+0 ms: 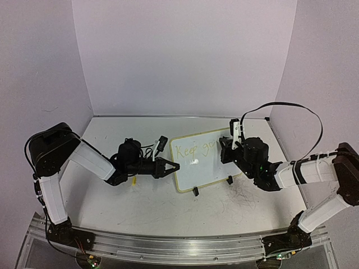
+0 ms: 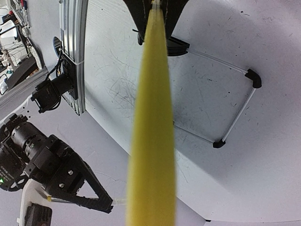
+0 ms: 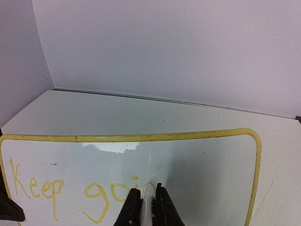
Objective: Write a sentence on the whiteboard
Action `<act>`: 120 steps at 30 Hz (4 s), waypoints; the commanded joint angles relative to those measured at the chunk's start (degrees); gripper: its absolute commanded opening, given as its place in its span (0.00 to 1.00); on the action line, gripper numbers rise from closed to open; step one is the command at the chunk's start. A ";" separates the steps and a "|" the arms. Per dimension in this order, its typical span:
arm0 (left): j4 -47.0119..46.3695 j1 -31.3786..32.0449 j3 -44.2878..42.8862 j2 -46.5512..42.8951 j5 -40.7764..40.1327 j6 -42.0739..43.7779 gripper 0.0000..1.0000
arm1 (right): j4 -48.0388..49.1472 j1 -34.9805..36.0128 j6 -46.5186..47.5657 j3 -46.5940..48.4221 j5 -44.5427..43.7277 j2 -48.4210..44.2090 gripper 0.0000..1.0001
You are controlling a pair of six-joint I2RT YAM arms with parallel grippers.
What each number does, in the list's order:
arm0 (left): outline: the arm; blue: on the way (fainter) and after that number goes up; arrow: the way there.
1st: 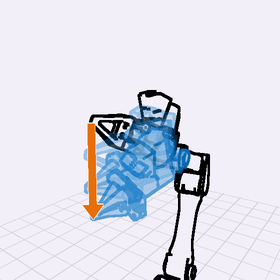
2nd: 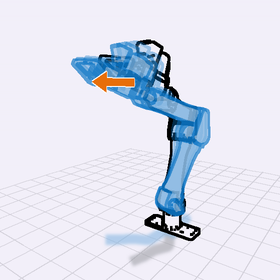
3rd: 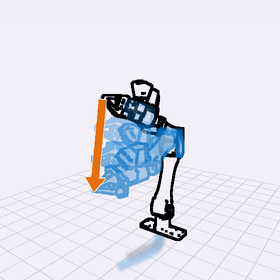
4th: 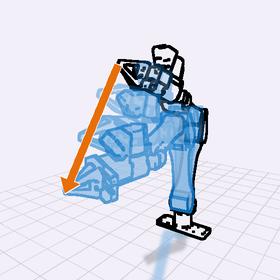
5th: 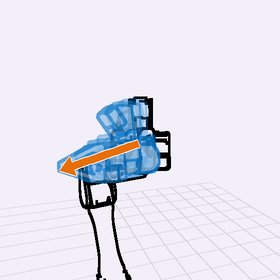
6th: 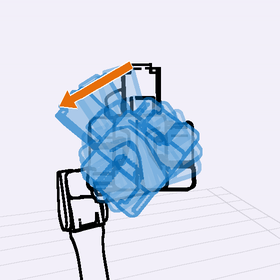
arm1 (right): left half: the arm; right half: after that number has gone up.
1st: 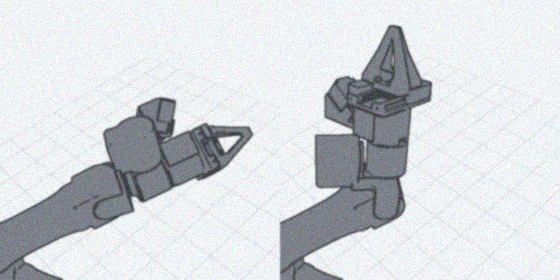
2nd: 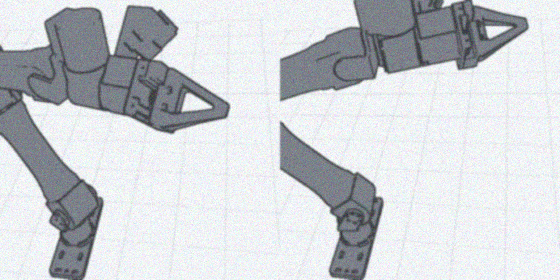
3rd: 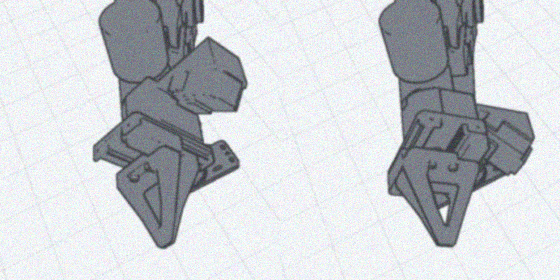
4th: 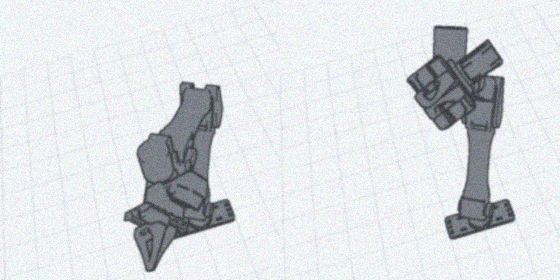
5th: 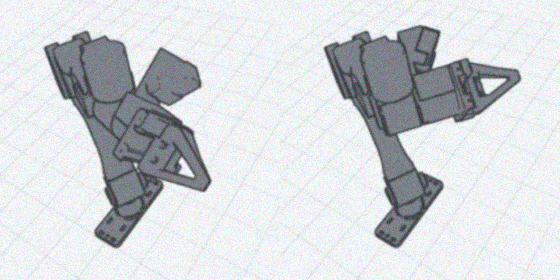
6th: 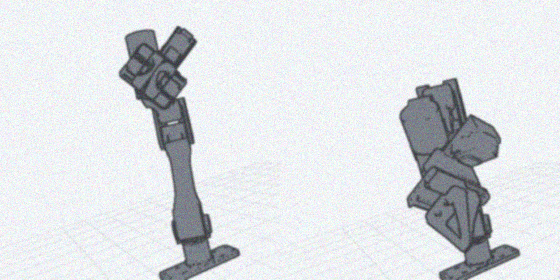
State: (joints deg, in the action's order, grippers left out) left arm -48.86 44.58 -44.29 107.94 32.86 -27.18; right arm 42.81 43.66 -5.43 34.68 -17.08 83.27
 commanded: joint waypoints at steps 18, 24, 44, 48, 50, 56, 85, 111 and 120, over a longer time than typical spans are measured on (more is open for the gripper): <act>2.81 -0.01 -0.36 -2.12 -1.17 1.08 0.00 | -2.00 -0.31 -3.76 -1.99 -2.14 -0.93 0.00; 2.90 -0.02 -0.18 -2.49 -1.25 1.16 0.00 | -1.77 -0.33 -2.91 -1.20 -2.68 -1.60 0.00; 3.37 -0.02 -0.36 -2.62 -1.23 1.16 0.00 | 1.69 -3.66 -3.36 -1.81 0.97 -2.80 0.00; 3.37 -0.02 -0.64 -2.31 -1.07 1.16 0.00 | 2.00 -3.91 -3.53 -1.58 0.49 -1.89 0.00; 3.43 -0.04 -0.79 -2.37 -0.99 1.16 0.00 | 2.24 -3.91 -3.51 -1.58 -0.18 -1.54 0.00; 3.52 -0.03 -0.78 -2.56 -0.93 1.24 0.00 | 3.42 -3.90 -1.77 -1.15 -0.13 -0.94 0.00; 3.72 -0.02 -0.36 -3.17 -0.99 1.34 0.00 | -0.32 -3.32 -4.50 -2.29 -1.23 -1.43 0.00; 3.72 -0.02 -0.30 -3.12 -1.25 1.45 0.00 | -1.42 -3.51 -5.61 -3.03 -1.70 -1.45 0.00; 3.72 -0.02 0.12 -3.53 -1.41 1.60 0.00 | -1.63 -2.85 -7.91 -5.64 -0.79 -1.73 0.00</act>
State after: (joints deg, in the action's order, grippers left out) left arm -46.94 44.69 -44.29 106.87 32.34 -26.59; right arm 42.85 40.44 -11.50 30.28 -18.47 81.56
